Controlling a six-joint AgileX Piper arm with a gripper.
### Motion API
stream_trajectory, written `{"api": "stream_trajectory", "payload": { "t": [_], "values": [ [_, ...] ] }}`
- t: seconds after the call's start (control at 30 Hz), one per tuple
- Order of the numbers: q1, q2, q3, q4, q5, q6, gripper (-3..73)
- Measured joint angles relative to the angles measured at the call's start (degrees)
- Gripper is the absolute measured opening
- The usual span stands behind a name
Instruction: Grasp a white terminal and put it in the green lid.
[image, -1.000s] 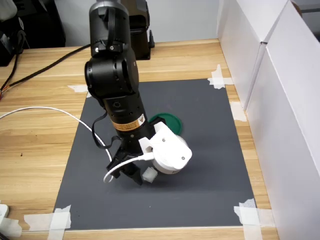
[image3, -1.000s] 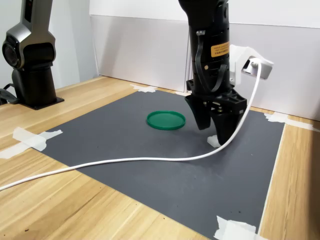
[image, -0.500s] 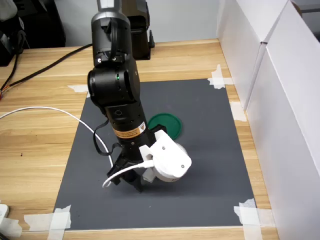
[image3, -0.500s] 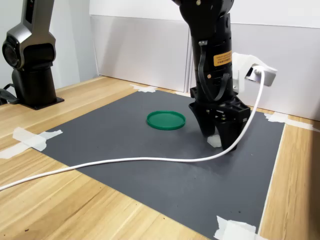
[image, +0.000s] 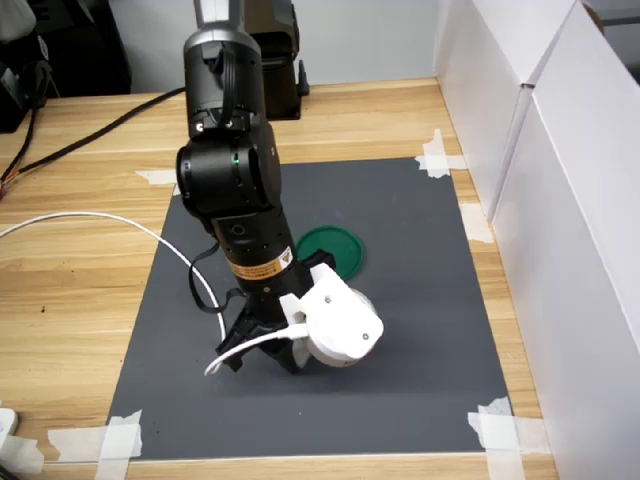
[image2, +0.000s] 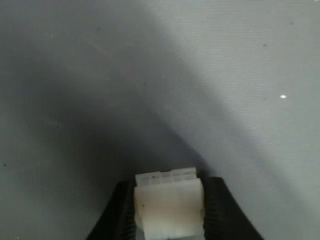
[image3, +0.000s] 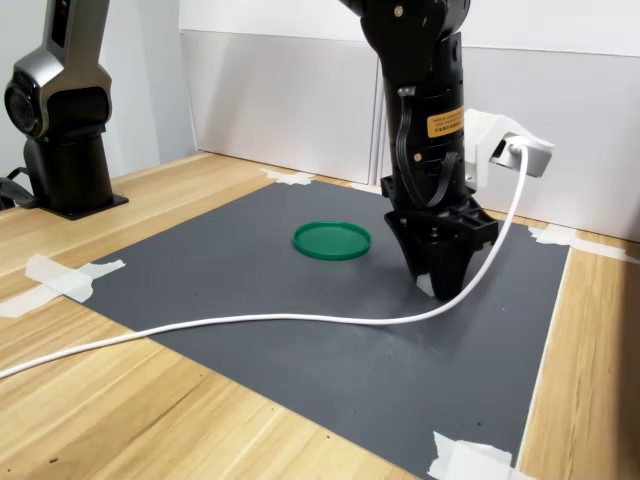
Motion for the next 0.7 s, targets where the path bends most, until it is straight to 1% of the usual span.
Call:
{"api": "stream_trajectory", "payload": {
  "t": [0.1, 0.27, 0.37, 0.43, 0.53, 0.7],
  "values": [
    [0.00, -1.12, 0.00, 0.49, -0.03, 0.00, 31.1],
    [0.05, -6.01, 0.00, 2.59, -0.22, 0.00, 31.1],
    [0.85, -9.73, 0.00, 2.12, 0.78, 0.00, 31.1],
    [2.01, -12.24, 0.00, 1.40, 2.99, 0.00, 31.1],
    [4.02, -15.92, 0.90, 1.16, 6.13, -1.02, 31.1],
    [5.41, -22.01, 7.41, 1.18, 7.86, -2.85, 31.1]
  ]
}}
